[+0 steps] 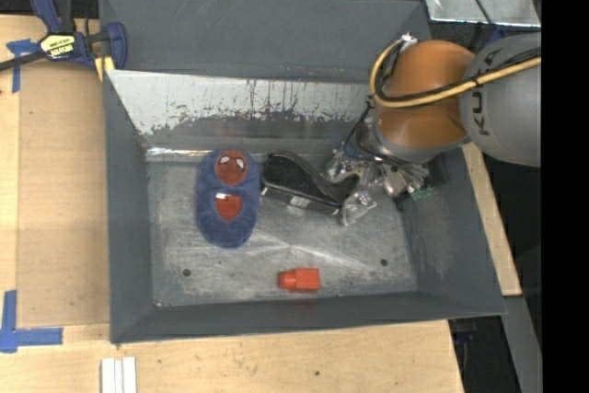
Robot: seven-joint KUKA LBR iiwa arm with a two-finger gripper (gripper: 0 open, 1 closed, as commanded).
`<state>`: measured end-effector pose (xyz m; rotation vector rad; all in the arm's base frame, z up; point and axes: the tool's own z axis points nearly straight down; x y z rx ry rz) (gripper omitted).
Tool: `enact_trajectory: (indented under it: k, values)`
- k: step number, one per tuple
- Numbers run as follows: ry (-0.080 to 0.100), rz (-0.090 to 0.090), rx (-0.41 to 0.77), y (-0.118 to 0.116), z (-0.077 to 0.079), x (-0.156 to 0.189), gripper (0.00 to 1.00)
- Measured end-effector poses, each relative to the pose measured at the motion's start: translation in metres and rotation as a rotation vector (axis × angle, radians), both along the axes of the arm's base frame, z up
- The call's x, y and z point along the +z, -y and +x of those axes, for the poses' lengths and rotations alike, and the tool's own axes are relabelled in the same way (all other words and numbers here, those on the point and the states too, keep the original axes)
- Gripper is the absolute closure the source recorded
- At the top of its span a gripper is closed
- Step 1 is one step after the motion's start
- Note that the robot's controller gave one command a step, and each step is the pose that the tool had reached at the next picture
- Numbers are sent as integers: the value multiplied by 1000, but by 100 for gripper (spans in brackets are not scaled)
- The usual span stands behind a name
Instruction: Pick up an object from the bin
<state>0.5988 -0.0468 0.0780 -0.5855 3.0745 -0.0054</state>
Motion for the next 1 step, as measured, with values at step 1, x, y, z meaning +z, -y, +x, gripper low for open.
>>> enact_trajectory:
  k: [1]
  values:
    - [-9, -1, 5, 18, -23, 156, 100]
